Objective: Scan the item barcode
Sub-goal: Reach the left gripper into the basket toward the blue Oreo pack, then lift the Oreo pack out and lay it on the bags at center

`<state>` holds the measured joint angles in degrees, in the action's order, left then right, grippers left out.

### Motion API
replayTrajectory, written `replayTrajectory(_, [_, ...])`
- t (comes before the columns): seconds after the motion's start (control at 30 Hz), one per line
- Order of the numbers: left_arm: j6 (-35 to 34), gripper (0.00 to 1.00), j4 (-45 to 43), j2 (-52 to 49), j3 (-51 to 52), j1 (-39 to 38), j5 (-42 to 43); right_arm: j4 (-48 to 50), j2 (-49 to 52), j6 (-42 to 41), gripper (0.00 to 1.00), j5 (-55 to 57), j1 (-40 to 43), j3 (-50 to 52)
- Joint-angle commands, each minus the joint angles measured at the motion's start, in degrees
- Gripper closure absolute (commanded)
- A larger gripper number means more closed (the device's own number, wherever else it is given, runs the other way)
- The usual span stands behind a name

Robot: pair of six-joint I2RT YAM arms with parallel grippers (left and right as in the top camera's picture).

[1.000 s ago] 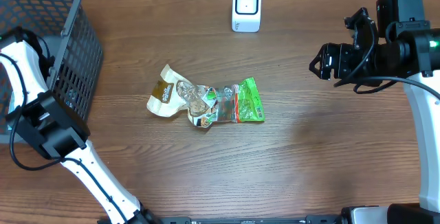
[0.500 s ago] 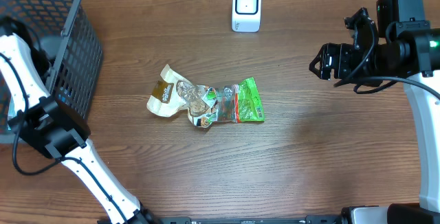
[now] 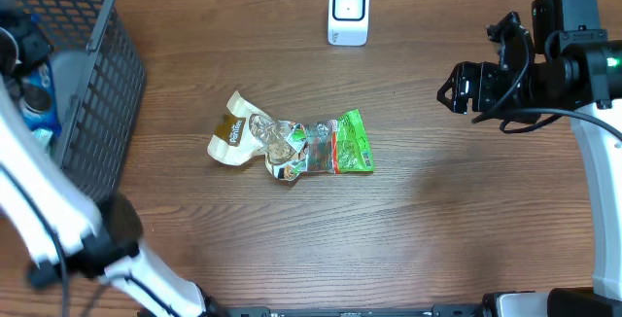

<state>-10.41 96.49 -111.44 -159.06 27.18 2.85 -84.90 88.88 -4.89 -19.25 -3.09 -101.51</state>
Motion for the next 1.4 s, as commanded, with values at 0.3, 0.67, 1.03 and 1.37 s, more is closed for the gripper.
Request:
replayTrajectory(0.3, [-0.96,0.89,0.31,11.15,10.78,-30.97,0.9,0.44,0.0,0.2,0.1,-0.15,-0.17,0.0])
replayTrajectory(0.67, [-2.51,0.87,-11.45,0.0,41.46,-44.81,-0.81,0.72,0.0,0.37,0.1,-0.13,-0.17,0.0])
replayTrajectory(1.03, [-2.47,0.75,-15.52,-13.42,48.35,-46.71,7.76,0.57,0.0,0.37,0.1,-0.13,-0.17,0.0])
replayTrajectory(1.37, [1.66,0.42,-2.58,-12.87,35.93,-43.12,4.96,1.09,0.0,0.37,0.1,-0.13,-0.17,0.0])
